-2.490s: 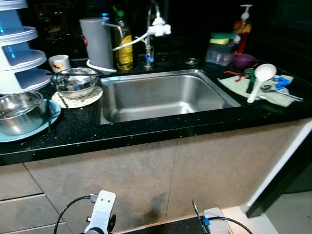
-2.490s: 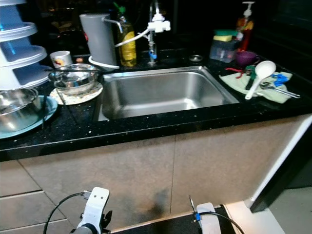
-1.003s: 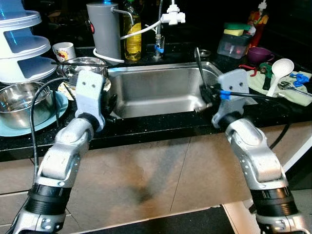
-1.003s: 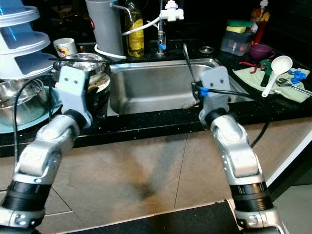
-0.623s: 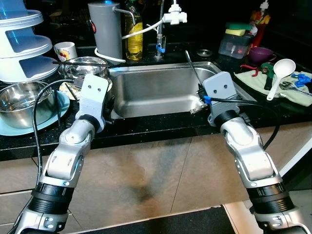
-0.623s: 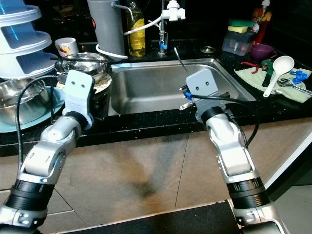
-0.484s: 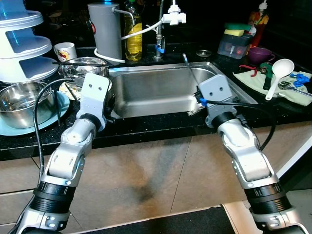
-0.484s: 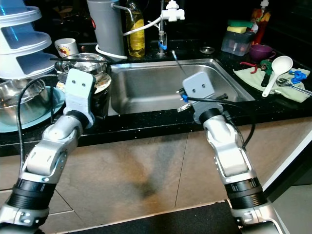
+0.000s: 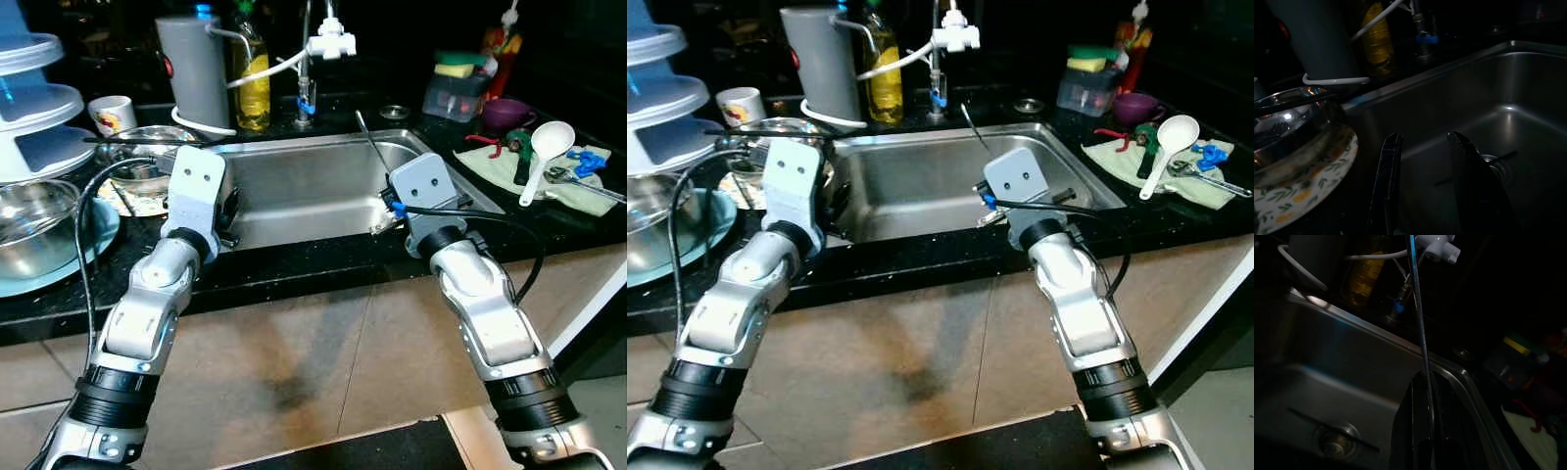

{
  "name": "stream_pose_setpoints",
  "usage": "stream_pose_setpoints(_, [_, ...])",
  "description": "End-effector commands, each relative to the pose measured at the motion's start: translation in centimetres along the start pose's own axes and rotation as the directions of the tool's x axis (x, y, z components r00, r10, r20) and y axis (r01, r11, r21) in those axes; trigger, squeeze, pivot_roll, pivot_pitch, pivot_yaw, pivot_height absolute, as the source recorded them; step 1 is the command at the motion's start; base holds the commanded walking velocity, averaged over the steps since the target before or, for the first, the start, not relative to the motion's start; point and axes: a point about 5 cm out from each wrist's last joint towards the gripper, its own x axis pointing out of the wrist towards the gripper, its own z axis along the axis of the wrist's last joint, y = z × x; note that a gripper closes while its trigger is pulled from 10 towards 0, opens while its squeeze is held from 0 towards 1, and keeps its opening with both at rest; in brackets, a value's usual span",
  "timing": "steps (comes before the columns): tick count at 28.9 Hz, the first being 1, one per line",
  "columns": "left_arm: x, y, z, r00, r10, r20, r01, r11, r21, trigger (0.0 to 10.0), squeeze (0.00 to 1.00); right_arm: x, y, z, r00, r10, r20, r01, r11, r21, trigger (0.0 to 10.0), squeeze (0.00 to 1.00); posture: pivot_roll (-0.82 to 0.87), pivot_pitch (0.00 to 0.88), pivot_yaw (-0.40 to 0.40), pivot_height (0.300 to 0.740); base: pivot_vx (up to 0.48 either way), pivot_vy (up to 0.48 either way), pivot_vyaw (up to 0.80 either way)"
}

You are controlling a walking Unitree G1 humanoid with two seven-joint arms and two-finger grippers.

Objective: Kitchen organization

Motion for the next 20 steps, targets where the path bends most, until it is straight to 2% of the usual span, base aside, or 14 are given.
stream_pose_setpoints(1, [-0.12, 0.39, 0.00, 1.000, 0.009, 0.000, -0.009, 1.000, 0.012, 10.0, 0.00, 0.01, 0.72, 0.22, 1.000, 0.026, 0.017, -0.026, 1.000, -0.001, 10.0, 0.00, -0.07, 0.109, -0.028, 0.740, 0.330, 0.000, 0.00])
stream_pose_setpoints(20, [-0.20, 0.35, 0.26, 1.000, 0.003, 0.012, -0.003, 1.000, 0.011, 10.0, 0.00, -0.10, 0.76, 0.16, 1.000, 0.025, 0.018, -0.025, 1.000, -0.004, 10.0, 0.00, -0.07, 0.100, -0.023, 0.740, 0.338, 0.000, 0.00])
